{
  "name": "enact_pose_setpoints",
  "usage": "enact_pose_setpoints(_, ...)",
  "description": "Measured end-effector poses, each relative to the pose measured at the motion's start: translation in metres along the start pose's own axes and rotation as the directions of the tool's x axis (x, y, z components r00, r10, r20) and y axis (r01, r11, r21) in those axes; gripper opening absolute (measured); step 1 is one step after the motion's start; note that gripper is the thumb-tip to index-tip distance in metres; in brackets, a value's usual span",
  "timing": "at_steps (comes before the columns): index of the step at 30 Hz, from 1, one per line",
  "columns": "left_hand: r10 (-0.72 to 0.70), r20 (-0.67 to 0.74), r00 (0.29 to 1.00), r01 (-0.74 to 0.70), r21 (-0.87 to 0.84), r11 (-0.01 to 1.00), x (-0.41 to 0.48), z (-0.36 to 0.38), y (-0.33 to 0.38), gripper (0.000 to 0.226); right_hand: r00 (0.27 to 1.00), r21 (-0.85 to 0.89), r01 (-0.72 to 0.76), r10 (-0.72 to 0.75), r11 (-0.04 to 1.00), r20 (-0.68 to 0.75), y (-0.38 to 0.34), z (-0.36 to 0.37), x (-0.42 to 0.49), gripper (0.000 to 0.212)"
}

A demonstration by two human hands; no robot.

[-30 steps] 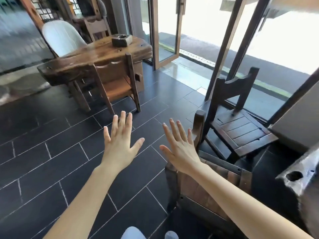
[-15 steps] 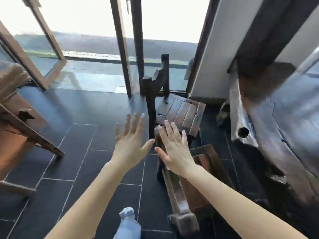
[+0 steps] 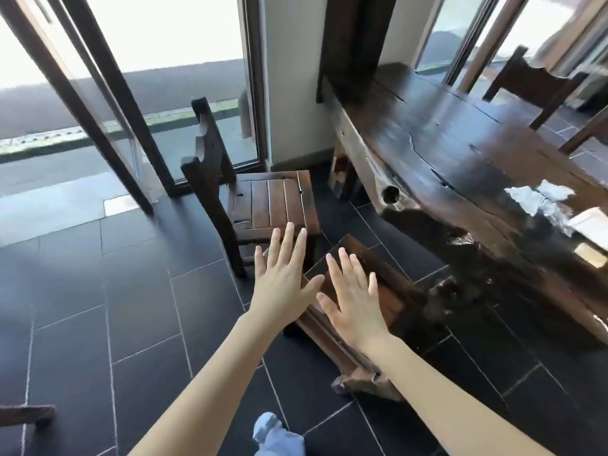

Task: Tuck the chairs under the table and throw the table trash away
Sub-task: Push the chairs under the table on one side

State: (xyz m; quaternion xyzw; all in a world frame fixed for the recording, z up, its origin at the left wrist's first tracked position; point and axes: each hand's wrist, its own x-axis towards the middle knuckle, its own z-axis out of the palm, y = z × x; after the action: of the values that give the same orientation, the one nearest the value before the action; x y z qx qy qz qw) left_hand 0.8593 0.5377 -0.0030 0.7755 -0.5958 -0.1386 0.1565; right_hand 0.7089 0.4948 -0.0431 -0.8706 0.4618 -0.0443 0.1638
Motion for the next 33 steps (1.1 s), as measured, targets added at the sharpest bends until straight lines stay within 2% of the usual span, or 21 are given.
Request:
enact_pose_setpoints(4, 0.113, 0.148, 0.983, -0.11, -0.03, 0.993, -0.019, 0.02, 0.03, 0.079, 0.977, 0.037, -0.208, 0.21, 0.977, -0.041, 0.027, 0.004, -0.046, 0.067)
enact_pose_setpoints(8, 0.188, 0.211, 0.959, -0.189, -0.017, 0.982, -0.044, 0.041, 0.035, 0.079, 0.916, 0.118, -0.393, 0.399, 0.912, -0.032, 0.038, 0.018, -0.087, 0.066)
enact_pose_setpoints(12, 0.15, 0.234, 0.961, -0.143, -0.047, 0.989, -0.073, 0.042, 0.007, 0.077, 0.832, 0.212, -0.553, 0.545, 0.806, 0.098, 0.043, 0.045, -0.11, 0.063)
enact_pose_setpoints(15, 0.077, 0.251, 0.965, -0.07, -0.038, 0.997, -0.083, 0.036, -0.024, 0.078, 0.812, 0.062, -0.58, 0.571, 0.812, 0.123, 0.05, 0.066, -0.13, 0.067)
enact_pose_setpoints(17, 0.031, 0.27, 0.962, -0.013, -0.069, 0.998, -0.082, 0.032, -0.04, 0.08, 0.801, 0.054, -0.598, 0.592, 0.8, 0.092, 0.055, 0.073, -0.137, 0.069)
enact_pose_setpoints(20, 0.044, 0.202, 0.978, -0.02, -0.119, 0.993, -0.057, 0.027, -0.055, 0.077, 0.687, 0.24, -0.718, 0.721, 0.653, 0.092, 0.065, 0.071, -0.126, 0.074)
enact_pose_setpoints(22, 0.066, 0.11, 0.992, -0.047, -0.164, 0.985, -0.03, 0.026, -0.063, 0.067, 0.623, 0.253, -0.775, 0.769, 0.58, 0.146, 0.066, 0.071, -0.114, 0.078)
enact_pose_setpoints(24, 0.058, 0.097, 0.994, -0.039, -0.186, 0.982, -0.001, 0.03, -0.073, 0.059, 0.554, 0.25, -0.825, 0.814, 0.507, 0.176, 0.062, 0.076, -0.104, 0.082)
enact_pose_setpoints(26, 0.008, 0.17, 0.985, 0.022, -0.175, 0.984, 0.025, 0.037, -0.086, 0.06, 0.496, 0.225, -0.86, 0.854, 0.458, 0.157, 0.059, 0.079, -0.097, 0.082)
enact_pose_setpoints(28, -0.078, 0.281, 0.956, 0.122, -0.14, 0.983, 0.05, 0.045, -0.101, 0.066, 0.468, 0.206, -0.875, 0.874, 0.438, 0.13, 0.057, 0.078, -0.093, 0.078)
enact_pose_setpoints(31, -0.092, 0.401, 0.912, 0.166, -0.155, 0.974, 0.084, 0.058, -0.119, 0.074, 0.452, 0.19, -0.878, 0.892, 0.439, 0.029, 0.055, 0.084, -0.092, 0.064)
enact_pose_setpoints(33, -0.095, 0.4, 0.911, 0.184, -0.191, 0.964, 0.092, 0.065, -0.12, 0.073, 0.456, 0.179, -0.874, 0.89, 0.452, -0.023, 0.051, 0.083, -0.09, 0.058)
